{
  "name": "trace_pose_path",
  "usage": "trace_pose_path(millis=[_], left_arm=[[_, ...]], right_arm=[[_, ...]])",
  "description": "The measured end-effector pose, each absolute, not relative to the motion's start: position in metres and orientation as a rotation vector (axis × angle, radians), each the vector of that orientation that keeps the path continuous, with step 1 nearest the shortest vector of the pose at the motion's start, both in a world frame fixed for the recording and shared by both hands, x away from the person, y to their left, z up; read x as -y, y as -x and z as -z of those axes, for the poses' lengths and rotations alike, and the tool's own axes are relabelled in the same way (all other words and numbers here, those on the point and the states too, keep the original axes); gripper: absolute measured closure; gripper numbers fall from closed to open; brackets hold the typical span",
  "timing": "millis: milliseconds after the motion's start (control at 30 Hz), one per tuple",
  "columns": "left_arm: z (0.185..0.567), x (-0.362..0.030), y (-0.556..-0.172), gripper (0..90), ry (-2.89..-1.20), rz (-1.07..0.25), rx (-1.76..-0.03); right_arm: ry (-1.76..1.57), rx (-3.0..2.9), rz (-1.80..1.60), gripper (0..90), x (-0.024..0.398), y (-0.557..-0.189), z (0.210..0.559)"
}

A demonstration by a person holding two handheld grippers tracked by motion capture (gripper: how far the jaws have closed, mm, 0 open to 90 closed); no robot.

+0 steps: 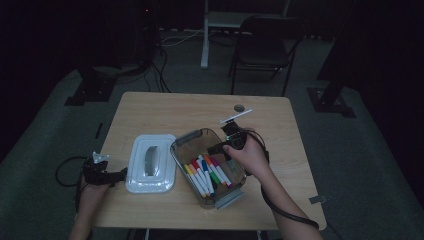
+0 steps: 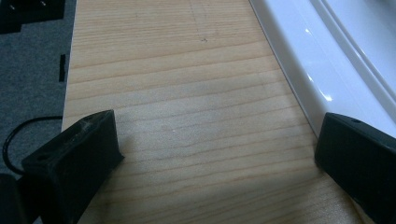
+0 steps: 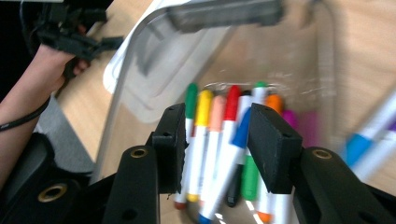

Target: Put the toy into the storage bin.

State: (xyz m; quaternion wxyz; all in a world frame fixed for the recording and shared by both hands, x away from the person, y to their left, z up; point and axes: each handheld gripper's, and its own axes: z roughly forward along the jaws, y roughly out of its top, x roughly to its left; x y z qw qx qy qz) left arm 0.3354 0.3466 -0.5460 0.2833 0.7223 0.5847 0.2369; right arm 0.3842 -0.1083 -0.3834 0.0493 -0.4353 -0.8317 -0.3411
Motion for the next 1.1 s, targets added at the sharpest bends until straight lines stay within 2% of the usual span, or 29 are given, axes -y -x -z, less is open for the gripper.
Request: trace_pose_path(millis=[267,500,600,933,1100], left_arm=[[0.546,-0.347,-0.335,0.4,-1.937,-0.633,-1.565],[0.546,-0.347,-0.335,0.5,-1.935,-0.632,-1.566],[0.546,-0.347,-0.335,0.4,-1.935,-0.632,-1.566],[0.546,-0.347,-0.335,0.4,-1.934,-0.632,-1.566],[0.546,-0.347,-0.335,0.4,-1.934,-0.632,-1.566]], right_arm=[[1.462,2.517,1.085,53.4,0.149,-0.397,0.385],[1.586,2.455,1.046,53.5,0.175,-0.41,0.404],[1.661,2.425,1.003,56.0,0.188,-0.419,0.422],[1.729,2.365,0.837,59.8,0.182,-0.439,0.482],[1.753,2.351,0.784,60.9,0.174,-0.447,0.497]])
